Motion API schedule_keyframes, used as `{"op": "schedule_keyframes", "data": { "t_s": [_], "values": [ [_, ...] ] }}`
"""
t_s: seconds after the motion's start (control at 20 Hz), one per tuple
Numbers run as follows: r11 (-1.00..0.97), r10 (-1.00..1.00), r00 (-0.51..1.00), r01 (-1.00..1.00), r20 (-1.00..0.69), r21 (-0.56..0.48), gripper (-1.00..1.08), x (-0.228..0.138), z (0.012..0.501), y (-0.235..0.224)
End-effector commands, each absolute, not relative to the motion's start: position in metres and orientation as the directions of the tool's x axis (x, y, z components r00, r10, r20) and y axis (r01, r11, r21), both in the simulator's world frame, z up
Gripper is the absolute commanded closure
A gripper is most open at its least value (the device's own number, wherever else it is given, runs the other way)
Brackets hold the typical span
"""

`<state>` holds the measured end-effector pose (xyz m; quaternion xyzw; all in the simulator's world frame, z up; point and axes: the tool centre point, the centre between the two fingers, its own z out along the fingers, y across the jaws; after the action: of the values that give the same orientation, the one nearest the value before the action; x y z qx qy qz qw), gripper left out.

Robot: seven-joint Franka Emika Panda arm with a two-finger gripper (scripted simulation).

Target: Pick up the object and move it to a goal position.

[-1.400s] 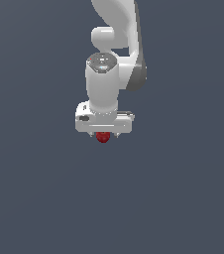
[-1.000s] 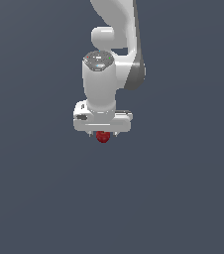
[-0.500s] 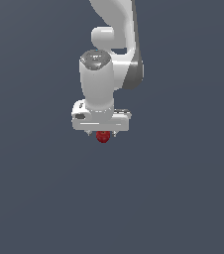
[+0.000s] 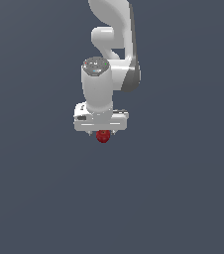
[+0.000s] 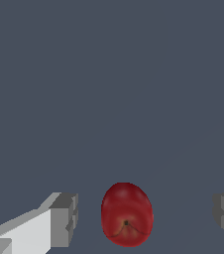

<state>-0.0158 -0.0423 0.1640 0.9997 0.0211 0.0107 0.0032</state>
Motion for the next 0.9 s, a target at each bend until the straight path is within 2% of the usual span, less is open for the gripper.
{"op": "schedule_keyframes", "data": {
  "t_s": [0.0,0.45,0.85],
  "values": [
    [-0.997,0.073,0.997,0.072,0.017,0.006,-0.92,-0.026,0.153,-0.044],
    [-0.980,0.197,0.980,0.197,0.005,0.003,-0.92,-0.071,0.111,-0.047],
    [-0.970,0.245,0.970,0.245,0.000,0.000,-0.92,-0.091,0.097,-0.048]
  ]
}}
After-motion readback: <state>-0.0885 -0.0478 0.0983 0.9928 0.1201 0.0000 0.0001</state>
